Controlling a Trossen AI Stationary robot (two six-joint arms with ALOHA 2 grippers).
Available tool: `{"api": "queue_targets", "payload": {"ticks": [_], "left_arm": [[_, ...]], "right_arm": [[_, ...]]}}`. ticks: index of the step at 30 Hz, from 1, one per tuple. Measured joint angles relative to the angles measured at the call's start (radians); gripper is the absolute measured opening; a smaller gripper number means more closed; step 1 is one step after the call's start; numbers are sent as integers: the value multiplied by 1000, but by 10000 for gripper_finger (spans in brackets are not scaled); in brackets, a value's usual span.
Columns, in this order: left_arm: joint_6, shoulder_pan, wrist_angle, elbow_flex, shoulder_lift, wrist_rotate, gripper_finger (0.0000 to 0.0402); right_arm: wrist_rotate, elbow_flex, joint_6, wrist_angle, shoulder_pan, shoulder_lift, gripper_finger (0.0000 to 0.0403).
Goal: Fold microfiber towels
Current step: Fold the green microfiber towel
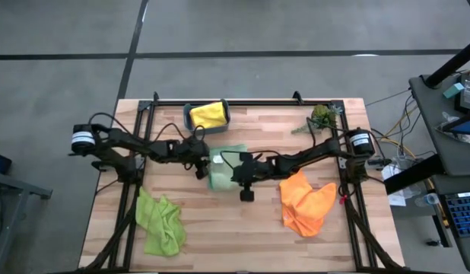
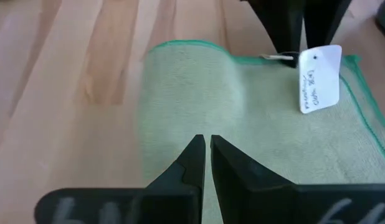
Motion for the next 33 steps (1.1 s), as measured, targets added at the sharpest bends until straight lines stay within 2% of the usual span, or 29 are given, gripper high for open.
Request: {"api": "queue_targets", "payload": {"ticks": [11,20,28,33], "left_arm": [[5,0,1,26,-3,20,122],[29,0,19,31,-3,20,8],[82,4,12,47,-68,9,1],[131,4,9,47,-118,-68,1]], "right_arm": [[-1,-58,19,104,-6,0,18],[-1,-62,21,123,-6,0,18],[-1,-62,37,120,-5,0,18],[0,-62,37,120,-5,0,18]]}}
